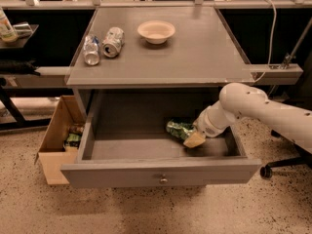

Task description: Place green can into top drawer

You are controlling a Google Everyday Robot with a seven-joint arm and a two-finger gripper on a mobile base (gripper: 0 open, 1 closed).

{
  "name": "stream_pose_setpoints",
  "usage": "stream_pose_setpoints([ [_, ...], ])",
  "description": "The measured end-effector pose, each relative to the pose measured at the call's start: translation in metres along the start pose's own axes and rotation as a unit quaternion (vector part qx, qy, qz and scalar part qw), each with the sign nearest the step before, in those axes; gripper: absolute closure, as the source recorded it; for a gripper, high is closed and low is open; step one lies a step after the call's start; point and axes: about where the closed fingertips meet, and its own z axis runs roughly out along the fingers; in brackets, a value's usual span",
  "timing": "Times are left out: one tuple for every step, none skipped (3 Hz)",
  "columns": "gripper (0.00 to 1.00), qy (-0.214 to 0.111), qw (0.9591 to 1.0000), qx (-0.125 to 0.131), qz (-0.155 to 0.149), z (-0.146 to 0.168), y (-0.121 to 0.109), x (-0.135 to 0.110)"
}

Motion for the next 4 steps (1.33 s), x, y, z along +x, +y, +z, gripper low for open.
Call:
stream_pose_setpoints([
  [0.51,-0.008,1.0,-0.006,-0.002,0.009,-0.002,0.0],
  [0.28,-0.011,0.9999,-0.008,-0.004,0.011,-0.003,0.0],
  [0.04,-0.015,0.9998,-0.008,-0.009,0.01,-0.004,-0.003],
  [0.0,-0.044,0.9988,-0.001,-0.02,-0.014,-0.003,-0.012],
])
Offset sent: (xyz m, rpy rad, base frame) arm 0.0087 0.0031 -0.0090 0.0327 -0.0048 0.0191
